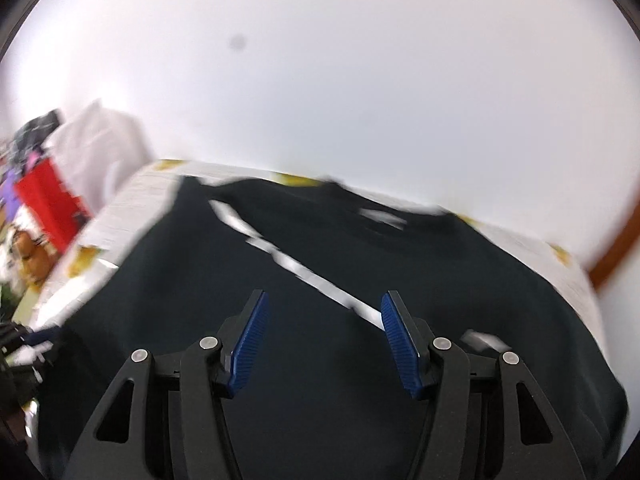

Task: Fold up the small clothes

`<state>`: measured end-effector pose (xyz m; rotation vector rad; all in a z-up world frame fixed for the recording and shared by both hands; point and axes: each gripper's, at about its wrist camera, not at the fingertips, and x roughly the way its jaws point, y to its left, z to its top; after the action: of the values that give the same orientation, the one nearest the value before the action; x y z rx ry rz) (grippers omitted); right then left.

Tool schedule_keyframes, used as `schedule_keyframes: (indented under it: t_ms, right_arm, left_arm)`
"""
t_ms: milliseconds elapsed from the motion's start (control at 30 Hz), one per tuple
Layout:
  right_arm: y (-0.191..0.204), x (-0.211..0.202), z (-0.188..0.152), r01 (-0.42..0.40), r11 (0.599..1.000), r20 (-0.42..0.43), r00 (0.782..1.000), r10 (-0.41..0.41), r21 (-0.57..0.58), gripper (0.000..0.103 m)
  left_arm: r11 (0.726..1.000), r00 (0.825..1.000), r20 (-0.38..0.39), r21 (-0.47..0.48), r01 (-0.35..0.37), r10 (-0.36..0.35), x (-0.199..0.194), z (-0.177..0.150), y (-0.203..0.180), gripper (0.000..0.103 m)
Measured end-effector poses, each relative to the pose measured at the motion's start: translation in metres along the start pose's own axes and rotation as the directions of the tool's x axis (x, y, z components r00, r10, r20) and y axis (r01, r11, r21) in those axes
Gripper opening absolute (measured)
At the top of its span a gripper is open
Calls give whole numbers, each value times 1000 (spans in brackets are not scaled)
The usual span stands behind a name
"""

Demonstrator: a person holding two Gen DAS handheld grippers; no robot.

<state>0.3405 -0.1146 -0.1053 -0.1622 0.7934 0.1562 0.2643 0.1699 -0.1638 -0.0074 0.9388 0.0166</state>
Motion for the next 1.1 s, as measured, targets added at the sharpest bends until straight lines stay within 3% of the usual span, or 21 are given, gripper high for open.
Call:
schedule_keyframes:
  t_ms: [67,200,500,533,600,633,700,833,967,1100]
  right_arm:
    - [22,16,15,-48,998,7,999,49,-35,58]
    - [60,55,51,-136,988,-5,991,136,-73,58]
    - [104,143,98,-175,975,-65,984,168,-137,57]
    - [106,152,101,-189,972,-88,980,178,-137,52]
    - [109,171,104,-213,966,-156,969,191,-145,30]
    - [110,175,104,-237,961,-178,961,210,-146,14]
    - [109,172,107,-265,955,-136,959,247,-133,13]
    - [111,162,115,-314,944,-18,949,314,-97,12]
    - [132,195,111,-258,961,-69,965,252,-101,12]
    - [133,203,110,-231,971,-97,970,224,-69,20]
  left_arm:
    - [1000,1000,0,6,25,-25,-2,0,3,36]
    - [997,998,1,22,69,-69,-2,3,7,36]
    - [996,999,12,87,31,-33,12,9,1,36]
    - [996,999,24,89,31,-33,14,11,-1,36]
    - [994,999,21,105,40,-42,21,15,-5,36]
    - [993,999,24,106,44,-46,22,17,-6,30]
    - [992,994,45,76,95,-99,19,17,-2,10]
    - [996,993,73,11,87,-88,11,14,11,6]
    - [990,993,38,-74,116,-114,16,11,28,6]
    - [993,995,22,-63,97,-96,20,9,25,6]
